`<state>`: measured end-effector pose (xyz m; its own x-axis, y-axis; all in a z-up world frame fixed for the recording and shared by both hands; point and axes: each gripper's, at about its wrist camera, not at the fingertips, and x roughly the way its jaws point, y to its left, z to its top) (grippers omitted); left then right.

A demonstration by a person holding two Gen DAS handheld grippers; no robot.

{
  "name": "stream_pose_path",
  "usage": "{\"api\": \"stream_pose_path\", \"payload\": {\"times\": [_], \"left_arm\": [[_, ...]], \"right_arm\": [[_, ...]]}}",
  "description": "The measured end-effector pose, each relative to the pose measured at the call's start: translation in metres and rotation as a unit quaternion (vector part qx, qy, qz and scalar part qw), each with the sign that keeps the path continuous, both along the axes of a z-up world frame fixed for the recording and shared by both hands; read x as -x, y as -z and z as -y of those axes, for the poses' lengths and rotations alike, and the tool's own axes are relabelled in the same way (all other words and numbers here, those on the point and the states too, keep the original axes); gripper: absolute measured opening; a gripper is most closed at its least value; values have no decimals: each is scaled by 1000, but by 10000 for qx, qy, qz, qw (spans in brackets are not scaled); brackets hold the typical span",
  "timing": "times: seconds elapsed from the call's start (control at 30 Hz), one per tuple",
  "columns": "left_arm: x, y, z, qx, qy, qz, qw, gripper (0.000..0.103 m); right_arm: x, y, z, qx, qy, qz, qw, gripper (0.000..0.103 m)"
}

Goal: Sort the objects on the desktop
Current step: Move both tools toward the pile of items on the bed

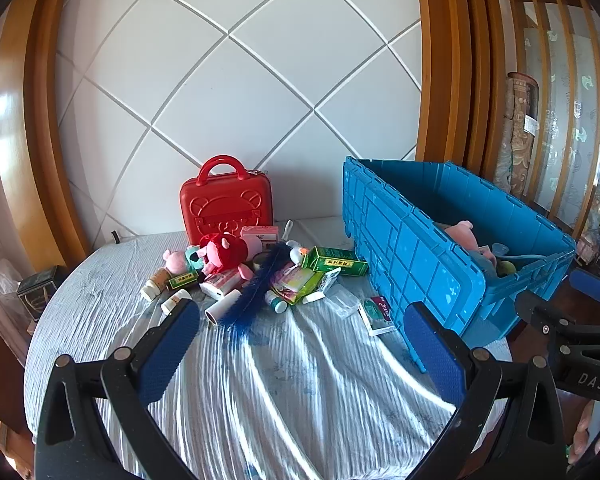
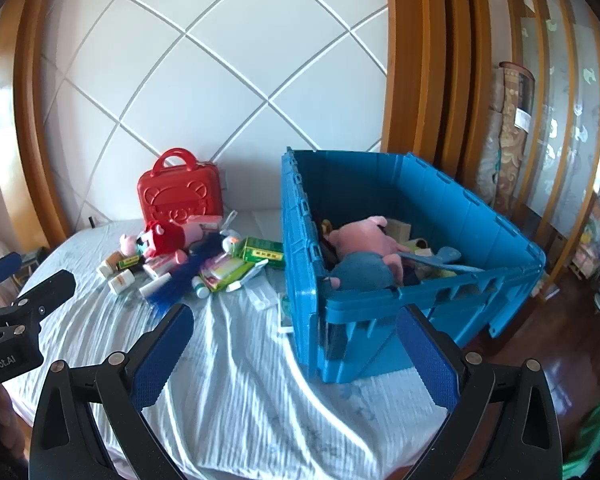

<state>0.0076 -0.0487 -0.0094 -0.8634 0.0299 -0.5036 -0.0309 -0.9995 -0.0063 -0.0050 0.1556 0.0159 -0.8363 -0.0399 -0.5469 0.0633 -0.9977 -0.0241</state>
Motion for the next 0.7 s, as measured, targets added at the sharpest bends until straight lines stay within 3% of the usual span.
{"api": "stream_pose_path", "payload": {"times": [0.2, 0.4, 0.7], "left_arm": [[-1, 10, 19, 11, -5, 109, 9999, 103], [17, 56, 58, -117, -275, 679, 9972, 103], [63, 99, 102, -276, -848, 1151, 9893, 103]], "right_arm": [[-2, 6, 14, 29, 17, 58, 10000, 103], [3, 31, 34, 43, -117, 357, 9993, 103], [72, 75, 68, 60, -767, 880, 9931, 103]]}}
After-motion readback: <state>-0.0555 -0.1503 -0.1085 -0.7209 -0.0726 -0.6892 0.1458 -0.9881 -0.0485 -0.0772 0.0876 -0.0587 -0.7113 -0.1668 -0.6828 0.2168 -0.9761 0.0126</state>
